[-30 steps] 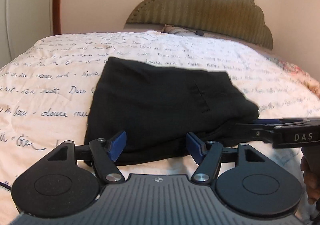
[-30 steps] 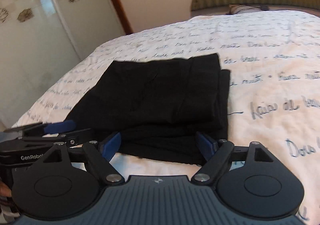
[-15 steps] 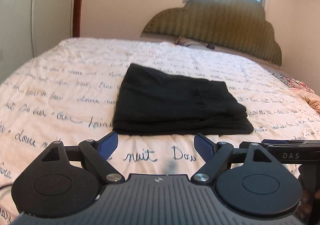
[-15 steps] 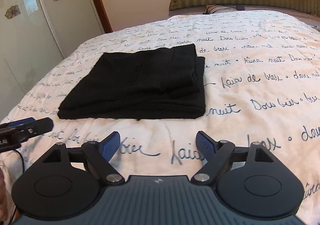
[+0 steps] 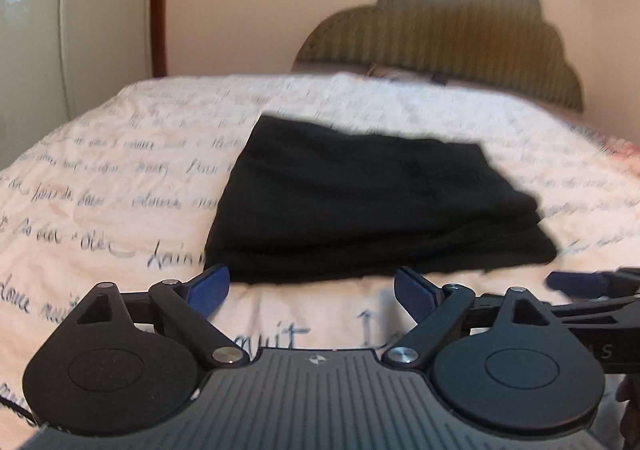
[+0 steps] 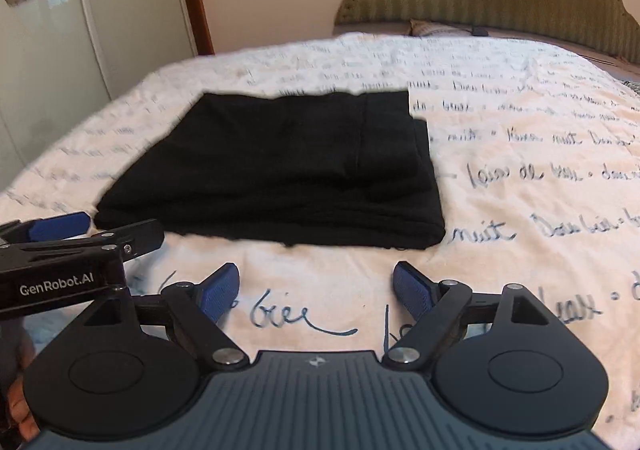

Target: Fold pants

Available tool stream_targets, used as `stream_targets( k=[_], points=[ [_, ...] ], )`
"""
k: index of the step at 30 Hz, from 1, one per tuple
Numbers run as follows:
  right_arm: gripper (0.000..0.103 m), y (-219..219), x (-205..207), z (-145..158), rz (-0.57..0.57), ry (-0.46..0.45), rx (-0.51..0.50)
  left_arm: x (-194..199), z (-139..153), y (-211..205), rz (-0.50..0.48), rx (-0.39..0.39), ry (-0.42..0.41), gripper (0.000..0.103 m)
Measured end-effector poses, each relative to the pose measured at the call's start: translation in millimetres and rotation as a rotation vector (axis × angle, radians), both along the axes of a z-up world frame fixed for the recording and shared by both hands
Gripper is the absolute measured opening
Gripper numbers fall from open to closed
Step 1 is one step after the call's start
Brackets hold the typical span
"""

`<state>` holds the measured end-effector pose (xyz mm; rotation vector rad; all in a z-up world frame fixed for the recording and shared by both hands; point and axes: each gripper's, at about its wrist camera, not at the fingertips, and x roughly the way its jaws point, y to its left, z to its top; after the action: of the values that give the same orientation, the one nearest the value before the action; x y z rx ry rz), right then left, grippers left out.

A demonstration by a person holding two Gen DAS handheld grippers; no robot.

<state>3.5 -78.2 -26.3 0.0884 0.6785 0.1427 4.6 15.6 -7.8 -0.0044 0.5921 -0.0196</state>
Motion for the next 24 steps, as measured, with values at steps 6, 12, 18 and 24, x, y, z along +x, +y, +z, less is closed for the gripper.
stream_targets(
  k=[6,12,18,24],
  points=[
    [0.094,-1,-7,-13,-0.004,-0.076,0.011,3,-9,17,-0.007,-0.107,0.034,0.097],
    [0.095,5,-7,-14,-0.014,-0.074,-0.021,2,-7,11,-0.026,-0.004,0.038,0.099],
    [0.098,8,-4,-14,0.0,-0.059,-0.035,1,-8,19,-0.022,-0.024,0.041,0.1],
    [0.098,7,-5,-15,0.002,-0.063,-0.027,-15,-11,24,-0.044,-0.007,0.011,0.101]
  ],
)
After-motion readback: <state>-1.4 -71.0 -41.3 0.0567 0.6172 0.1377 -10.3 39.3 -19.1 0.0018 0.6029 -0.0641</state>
